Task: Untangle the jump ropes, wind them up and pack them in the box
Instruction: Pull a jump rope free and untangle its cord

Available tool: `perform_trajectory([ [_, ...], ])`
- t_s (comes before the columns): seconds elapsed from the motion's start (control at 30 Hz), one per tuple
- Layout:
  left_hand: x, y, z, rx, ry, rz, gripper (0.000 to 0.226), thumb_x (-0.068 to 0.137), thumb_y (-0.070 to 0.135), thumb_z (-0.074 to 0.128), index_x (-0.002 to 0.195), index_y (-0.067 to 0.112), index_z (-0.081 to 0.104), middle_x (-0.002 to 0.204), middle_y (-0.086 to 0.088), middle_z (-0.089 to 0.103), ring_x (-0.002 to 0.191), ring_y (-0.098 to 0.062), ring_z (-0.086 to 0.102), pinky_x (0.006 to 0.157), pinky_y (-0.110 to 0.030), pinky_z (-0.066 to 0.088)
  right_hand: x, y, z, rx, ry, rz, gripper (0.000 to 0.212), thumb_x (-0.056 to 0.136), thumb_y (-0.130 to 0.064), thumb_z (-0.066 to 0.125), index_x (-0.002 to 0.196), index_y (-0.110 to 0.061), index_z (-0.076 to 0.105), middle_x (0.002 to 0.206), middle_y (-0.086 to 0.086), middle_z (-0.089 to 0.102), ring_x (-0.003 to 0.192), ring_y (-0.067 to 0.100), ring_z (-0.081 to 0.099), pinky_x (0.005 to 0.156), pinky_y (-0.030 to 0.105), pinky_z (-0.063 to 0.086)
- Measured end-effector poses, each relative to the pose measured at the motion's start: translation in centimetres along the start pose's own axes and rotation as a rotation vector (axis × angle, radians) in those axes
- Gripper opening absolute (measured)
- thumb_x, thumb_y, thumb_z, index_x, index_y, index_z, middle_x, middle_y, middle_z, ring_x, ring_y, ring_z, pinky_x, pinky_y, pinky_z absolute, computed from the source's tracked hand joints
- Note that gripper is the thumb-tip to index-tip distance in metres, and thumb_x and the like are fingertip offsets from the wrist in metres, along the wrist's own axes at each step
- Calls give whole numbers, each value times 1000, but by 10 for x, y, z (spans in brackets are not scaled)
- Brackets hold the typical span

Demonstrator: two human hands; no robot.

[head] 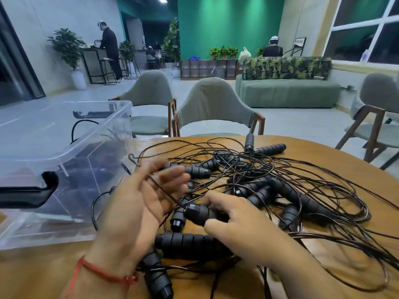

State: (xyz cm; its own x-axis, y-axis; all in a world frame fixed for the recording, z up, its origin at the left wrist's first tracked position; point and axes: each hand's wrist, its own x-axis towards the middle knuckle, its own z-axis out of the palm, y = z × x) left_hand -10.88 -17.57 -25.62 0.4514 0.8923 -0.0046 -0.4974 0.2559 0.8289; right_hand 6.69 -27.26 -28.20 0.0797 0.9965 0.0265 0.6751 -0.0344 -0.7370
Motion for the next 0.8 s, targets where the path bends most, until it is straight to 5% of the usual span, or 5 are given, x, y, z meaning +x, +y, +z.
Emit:
perform_trajectory([
  [0.1,1,13,-11,-45,87,70,26,110,26,40,117,12,60,66,4,38,48,-8,33,42,-19,35,0,4,-9,14,-14,34,18,94,-41,66,112,-44,66,100,-19,68,90,4,65,80,35,57],
  [0.23,-1,13,-19,222,84,112,35,111,34,42,107,10,67,61,3,25,42,-7,18,41,-23,8,10,21,-9,37,210,112,12,96,-51,66,105,-45,71,96,-21,71,84,1,69,80,38,61],
  [0.37,-8,11,-16,612,-90,203,55,105,52,49,77,7,66,54,-1,25,45,-15,18,45,-22,15,14,21,1,56,301,144,23,102,-58,55,105,-42,71,95,-17,75,85,3,70,85,41,61],
  [0.5,-13,7,-15,1017,-384,211,49,94,40,55,53,13,56,49,2,41,48,-8,39,52,-20,34,21,-5,3,711,182,187,44,111,-54,37,123,-31,71,105,-2,81,92,17,74,91,43,59],
  [0.8,-7,-4,-23,1245,-354,193,38,100,40,63,69,18,64,65,3,56,62,-9,55,58,-17,41,21,-12,2,966,123,44,30,108,-11,57,129,-26,72,79,0,66,68,13,62,69,29,58],
])
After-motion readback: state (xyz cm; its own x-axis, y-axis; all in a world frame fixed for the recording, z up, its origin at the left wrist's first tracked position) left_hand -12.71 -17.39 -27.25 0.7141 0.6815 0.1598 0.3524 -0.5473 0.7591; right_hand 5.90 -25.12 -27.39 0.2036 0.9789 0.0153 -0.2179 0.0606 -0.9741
